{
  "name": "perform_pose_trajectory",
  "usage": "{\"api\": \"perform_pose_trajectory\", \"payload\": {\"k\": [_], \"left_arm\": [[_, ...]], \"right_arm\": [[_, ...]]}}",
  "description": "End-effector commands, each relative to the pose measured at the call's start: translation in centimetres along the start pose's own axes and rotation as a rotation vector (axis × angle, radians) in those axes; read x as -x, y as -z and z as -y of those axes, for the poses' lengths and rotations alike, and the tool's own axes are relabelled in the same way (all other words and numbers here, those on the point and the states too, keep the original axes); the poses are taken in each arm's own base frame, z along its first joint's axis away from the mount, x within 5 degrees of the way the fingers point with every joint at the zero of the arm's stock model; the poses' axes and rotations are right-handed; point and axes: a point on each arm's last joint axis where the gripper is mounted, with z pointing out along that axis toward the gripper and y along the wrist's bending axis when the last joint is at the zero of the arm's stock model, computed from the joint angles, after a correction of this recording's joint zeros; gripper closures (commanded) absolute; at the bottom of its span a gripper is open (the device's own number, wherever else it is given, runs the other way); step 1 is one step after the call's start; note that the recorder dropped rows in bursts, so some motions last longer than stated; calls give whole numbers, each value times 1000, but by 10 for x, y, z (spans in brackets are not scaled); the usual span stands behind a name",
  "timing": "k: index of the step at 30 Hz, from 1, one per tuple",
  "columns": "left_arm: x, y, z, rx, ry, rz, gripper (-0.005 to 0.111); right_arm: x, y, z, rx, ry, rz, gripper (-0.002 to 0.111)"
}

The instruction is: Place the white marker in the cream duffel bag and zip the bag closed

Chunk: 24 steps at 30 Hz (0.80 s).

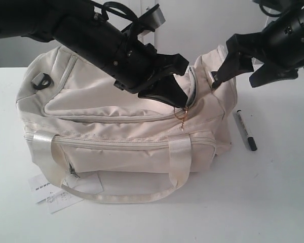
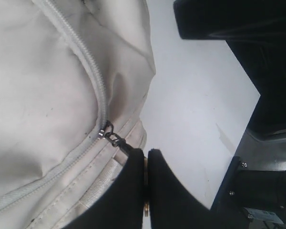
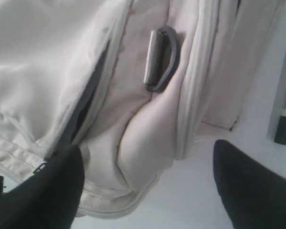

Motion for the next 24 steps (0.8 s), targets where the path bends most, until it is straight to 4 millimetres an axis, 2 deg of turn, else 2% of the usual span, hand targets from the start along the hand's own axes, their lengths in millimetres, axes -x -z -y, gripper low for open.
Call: {"api": "perform_pose_trajectory", "payload": {"k": [1, 12, 17, 19, 21, 22, 23, 24], "left_arm": [[-2, 3, 6, -19, -13, -2, 107], [-2, 3, 6, -20, -15, -3, 107], [-2, 3, 6, -20, -15, -3, 107], [-2, 3, 6, -20, -15, -3, 107], [-2, 3, 6, -20, -15, -3, 107], [-2, 3, 6, -20, -15, -3, 107], [-2, 3, 6, -20, -15, -3, 107], [-2, 3, 6, -20, -15, -3, 107]], "right_arm": [[-9, -9, 0, 40, -54, 2, 38], [-16, -30, 1, 70, -92, 50, 38], [-14, -48, 4, 58, -86, 42, 38], [-14, -56, 6, 66, -96, 32, 43], [-14, -60, 8, 62, -101, 29, 58], [-14, -61, 9, 61, -96, 27, 75], [-14, -61, 8, 61, -88, 27, 83], [-14, -61, 8, 61, -63, 28, 103]]}}
